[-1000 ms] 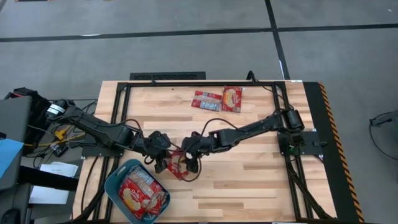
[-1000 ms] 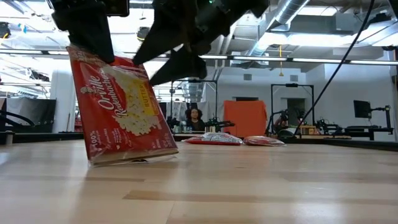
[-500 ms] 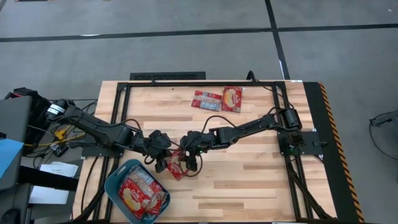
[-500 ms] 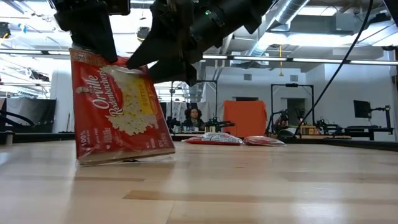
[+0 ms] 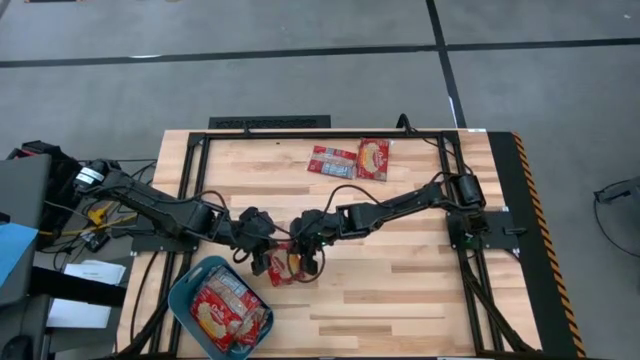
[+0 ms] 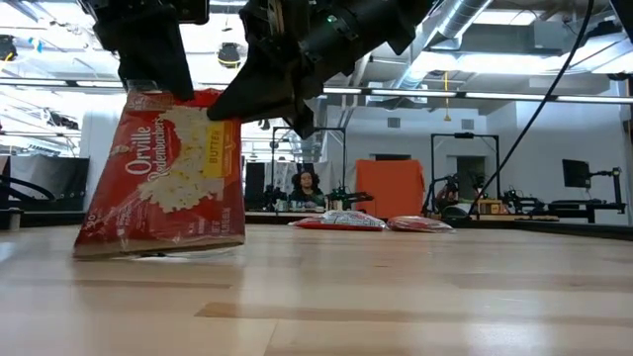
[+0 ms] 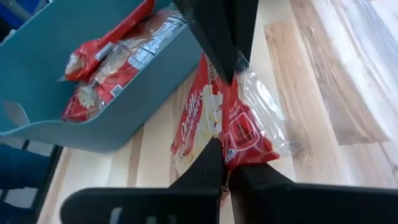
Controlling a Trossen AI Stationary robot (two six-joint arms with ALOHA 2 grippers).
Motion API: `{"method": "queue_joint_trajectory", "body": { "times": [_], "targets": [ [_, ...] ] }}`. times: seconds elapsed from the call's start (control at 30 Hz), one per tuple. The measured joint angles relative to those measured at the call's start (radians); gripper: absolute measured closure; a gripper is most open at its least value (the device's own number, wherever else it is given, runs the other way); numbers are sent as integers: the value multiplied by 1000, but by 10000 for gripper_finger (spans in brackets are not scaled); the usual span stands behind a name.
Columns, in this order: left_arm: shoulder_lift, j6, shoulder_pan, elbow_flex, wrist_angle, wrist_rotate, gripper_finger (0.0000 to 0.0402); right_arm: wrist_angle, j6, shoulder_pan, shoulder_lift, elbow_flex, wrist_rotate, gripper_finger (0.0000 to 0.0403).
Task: Sort popcorn bags into baskets
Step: Put the red popcorn pack into the blue bin
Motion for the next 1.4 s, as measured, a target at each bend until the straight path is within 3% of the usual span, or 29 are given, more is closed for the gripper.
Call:
{"method": "queue_joint_trajectory", "body": {
  "times": [0.2, 0.4, 0.57, 0.77, 1.0, 1.2, 1.4],
  "targets": [
    [-113, 8, 36, 0, -78, 27, 348, -24, 37, -17, -19, 44, -27, 395],
    [-350, -29, 81, 0, -193, 30, 265, -83, 58, -37, -20, 181, -39, 398],
    [-559, -80, 104, 0, -215, 27, 223, -119, 53, -51, -20, 324, -76, 398],
    [-769, -102, 106, 0, -173, 22, 213, -182, 58, -40, -13, 425, -196, 398],
    [-935, -104, 106, 0, -146, -67, 213, -133, 98, -3, 7, 426, -202, 396],
    [-990, -103, 106, 0, -150, -133, 213, -22, 192, 12, 107, 455, -247, 398],
    [-986, -103, 106, 0, -166, -134, 213, -31, 239, 14, 276, 686, -363, 388]
  ]
}}
